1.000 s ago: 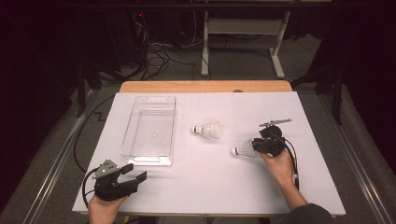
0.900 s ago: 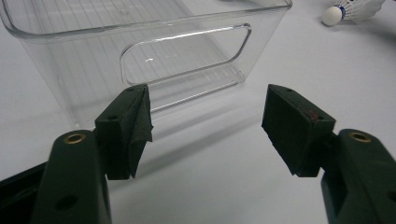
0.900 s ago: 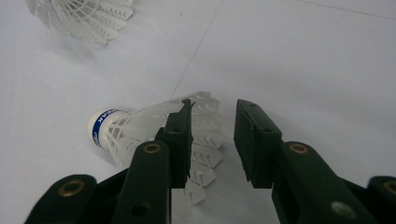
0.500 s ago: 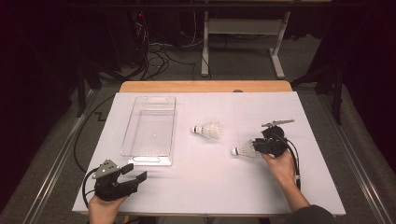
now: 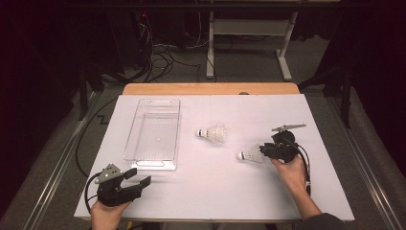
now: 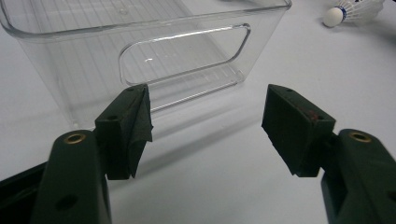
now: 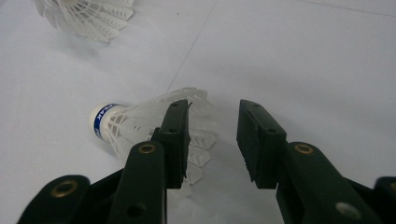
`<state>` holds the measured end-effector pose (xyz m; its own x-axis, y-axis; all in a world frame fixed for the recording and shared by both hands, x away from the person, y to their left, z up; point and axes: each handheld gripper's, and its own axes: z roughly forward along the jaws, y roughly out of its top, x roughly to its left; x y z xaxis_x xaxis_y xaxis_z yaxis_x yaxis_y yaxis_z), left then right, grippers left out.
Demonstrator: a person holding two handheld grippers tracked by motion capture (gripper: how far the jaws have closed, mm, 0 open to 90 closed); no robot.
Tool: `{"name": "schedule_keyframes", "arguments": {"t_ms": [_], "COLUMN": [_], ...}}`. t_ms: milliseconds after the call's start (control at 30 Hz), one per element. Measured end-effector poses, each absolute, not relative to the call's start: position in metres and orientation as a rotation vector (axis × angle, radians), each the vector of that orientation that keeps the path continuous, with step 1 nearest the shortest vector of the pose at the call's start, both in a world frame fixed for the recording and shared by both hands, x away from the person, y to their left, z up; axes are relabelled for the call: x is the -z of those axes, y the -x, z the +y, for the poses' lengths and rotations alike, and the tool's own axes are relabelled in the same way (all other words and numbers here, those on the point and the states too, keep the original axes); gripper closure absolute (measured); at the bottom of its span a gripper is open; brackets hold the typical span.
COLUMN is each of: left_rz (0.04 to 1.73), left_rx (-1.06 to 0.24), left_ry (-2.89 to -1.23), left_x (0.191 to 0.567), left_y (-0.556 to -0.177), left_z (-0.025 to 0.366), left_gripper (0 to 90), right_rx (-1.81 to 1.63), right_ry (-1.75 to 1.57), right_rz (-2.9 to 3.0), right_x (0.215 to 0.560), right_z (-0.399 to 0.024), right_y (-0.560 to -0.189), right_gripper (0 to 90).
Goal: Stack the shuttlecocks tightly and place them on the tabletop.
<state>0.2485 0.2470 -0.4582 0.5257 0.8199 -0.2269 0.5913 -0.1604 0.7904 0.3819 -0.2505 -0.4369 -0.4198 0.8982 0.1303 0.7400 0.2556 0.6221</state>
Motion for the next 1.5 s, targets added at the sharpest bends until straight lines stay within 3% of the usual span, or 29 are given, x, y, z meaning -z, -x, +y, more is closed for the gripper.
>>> {"name": "schedule_keyframes", "arguments": {"t_ms": [833, 1500], "left_rz": [1.168, 1.169], "left_rx": [-0.319, -0.323], "left_ry": [-1.853, -1.851], "left_x": [0.458, 0.458], "left_y": [-0.248, -0.248], "left_z": [0.247, 0.247], "left_gripper": [33.6, 33.5], "right_rx": [-0.969, -1.06], "right_ry": [-1.496, -1.443], "right_rz": [2.247, 2.257], "right_x": [0.427, 0.417], "right_z": [-0.263, -0.268], "right_y": [-0.364, -0.333], "right_gripper": [62.6, 66.8]}}
